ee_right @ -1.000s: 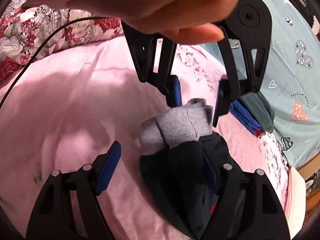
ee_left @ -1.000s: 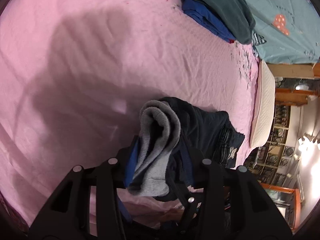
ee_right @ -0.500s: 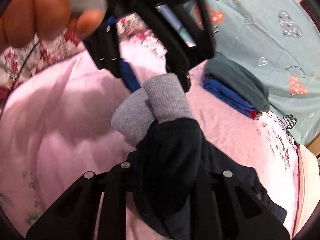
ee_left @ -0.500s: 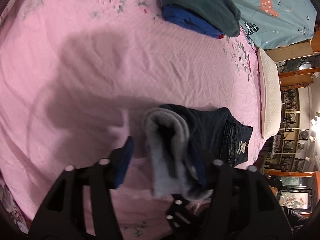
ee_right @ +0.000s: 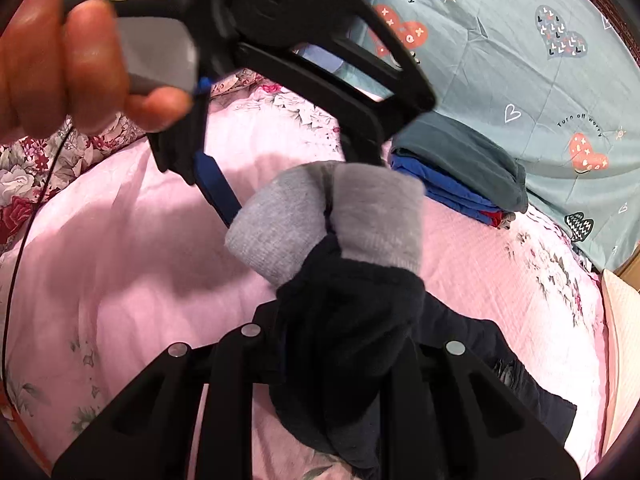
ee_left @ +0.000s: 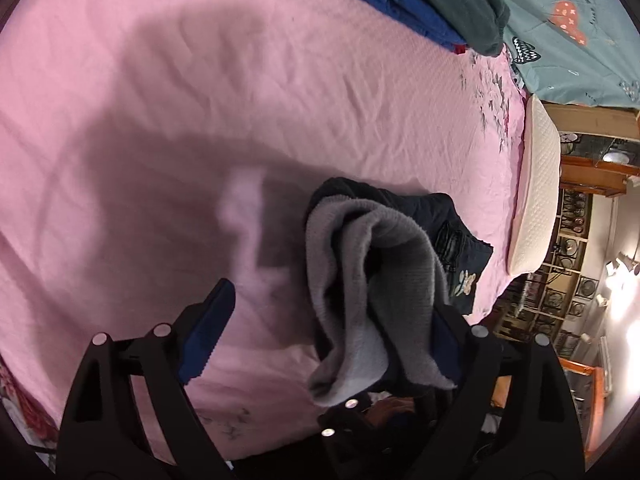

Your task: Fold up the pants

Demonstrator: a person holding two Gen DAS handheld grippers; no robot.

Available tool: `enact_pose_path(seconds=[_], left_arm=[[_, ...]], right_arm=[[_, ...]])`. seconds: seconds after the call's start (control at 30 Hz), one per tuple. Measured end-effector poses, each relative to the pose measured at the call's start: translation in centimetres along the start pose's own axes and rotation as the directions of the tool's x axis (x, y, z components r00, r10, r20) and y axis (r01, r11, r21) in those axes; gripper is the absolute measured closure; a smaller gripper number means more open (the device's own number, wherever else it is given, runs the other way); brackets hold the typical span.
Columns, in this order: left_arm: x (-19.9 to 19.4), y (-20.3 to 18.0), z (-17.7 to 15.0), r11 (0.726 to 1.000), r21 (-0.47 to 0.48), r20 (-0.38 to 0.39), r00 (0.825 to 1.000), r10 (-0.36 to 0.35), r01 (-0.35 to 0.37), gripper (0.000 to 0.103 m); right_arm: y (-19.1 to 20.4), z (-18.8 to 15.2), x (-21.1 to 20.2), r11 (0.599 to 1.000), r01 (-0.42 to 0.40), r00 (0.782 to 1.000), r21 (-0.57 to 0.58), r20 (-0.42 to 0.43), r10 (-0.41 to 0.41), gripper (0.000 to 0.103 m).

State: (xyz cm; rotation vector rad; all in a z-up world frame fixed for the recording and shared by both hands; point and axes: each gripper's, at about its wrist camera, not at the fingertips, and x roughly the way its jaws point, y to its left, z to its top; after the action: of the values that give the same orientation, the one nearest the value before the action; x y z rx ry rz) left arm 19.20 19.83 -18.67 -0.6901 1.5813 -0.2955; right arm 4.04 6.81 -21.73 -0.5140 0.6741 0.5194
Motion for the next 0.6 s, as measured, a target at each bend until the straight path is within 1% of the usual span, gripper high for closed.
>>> enact_pose_path(seconds=[0.07, 0.17, 0.27, 0.4, 0.47, 0.5, 0.53, 0.57, 0.6], left_arm=[[0.2, -0.6, -0.2, 1.0, -0.006, -0.006, 1.0, 0.013, -0.014, 0.014], [-0.1, -1.5, -0.7, 1.0, 0.019, -0.007, 1.0, -0.005, 0.005, 0.014], [0.4, -1.9, -0.8, 1.0, 0.022, -0.026, 1.0, 0.016, -0.015, 0.014], [1.0, -2.9, -0.9, 0.999, 0.034, -0.048, 0.999, 0.005, -0.003, 0.014], [1.3, -3.1, -0.9, 0.999, 0.05, -0.043, 0.999, 0.015, -0.012, 0.014], [1.6, -3.2, -0.9, 0.998, 0.059, -0.034, 0.999, 0.017, -0.015, 0.017], [1.8, -3.1, -0.9, 0.998, 0.059, -0.024, 1.0, 0.01, -0.008, 0.022], [1.9, -3.2, -1.1, 0.998, 0.055, -0.018, 1.0, -0.016, 0.017, 0.042], [1.8, -3.3, -1.3, 0.998, 0.055, -0.006, 0.999, -0.04, 0.04, 0.053]], right_arm=[[0.1, 0.0, -0.1, 1.0, 0.005, 1.0, -0.011, 0.003, -0.005, 0.083], [0.1, -0.1, -0.3, 1.0, 0.014, 1.0, -0.008, 0.01, -0.014, 0.083], [0.2, -0.1, -0.4, 1.0, 0.014, 1.0, -0.007, 0.008, -0.014, 0.083], [0.3, -0.2, -0.5, 1.0, 0.023, 1.0, -0.012, 0.012, -0.023, 0.083], [0.3, -0.1, -0.5, 1.0, 0.024, 1.0, -0.01, 0.012, -0.024, 0.083], [0.3, -0.1, -0.5, 1.0, 0.023, 1.0, -0.009, 0.01, -0.023, 0.083], [0.3, -0.2, -0.4, 1.0, 0.017, 1.0, -0.008, 0.004, -0.017, 0.083], [0.3, -0.2, -0.4, 1.0, 0.009, 1.0, -0.009, -0.002, -0.009, 0.083], [0.3, -0.3, -0.4, 1.0, 0.001, 1.0, -0.01, -0.008, -0.001, 0.083]])
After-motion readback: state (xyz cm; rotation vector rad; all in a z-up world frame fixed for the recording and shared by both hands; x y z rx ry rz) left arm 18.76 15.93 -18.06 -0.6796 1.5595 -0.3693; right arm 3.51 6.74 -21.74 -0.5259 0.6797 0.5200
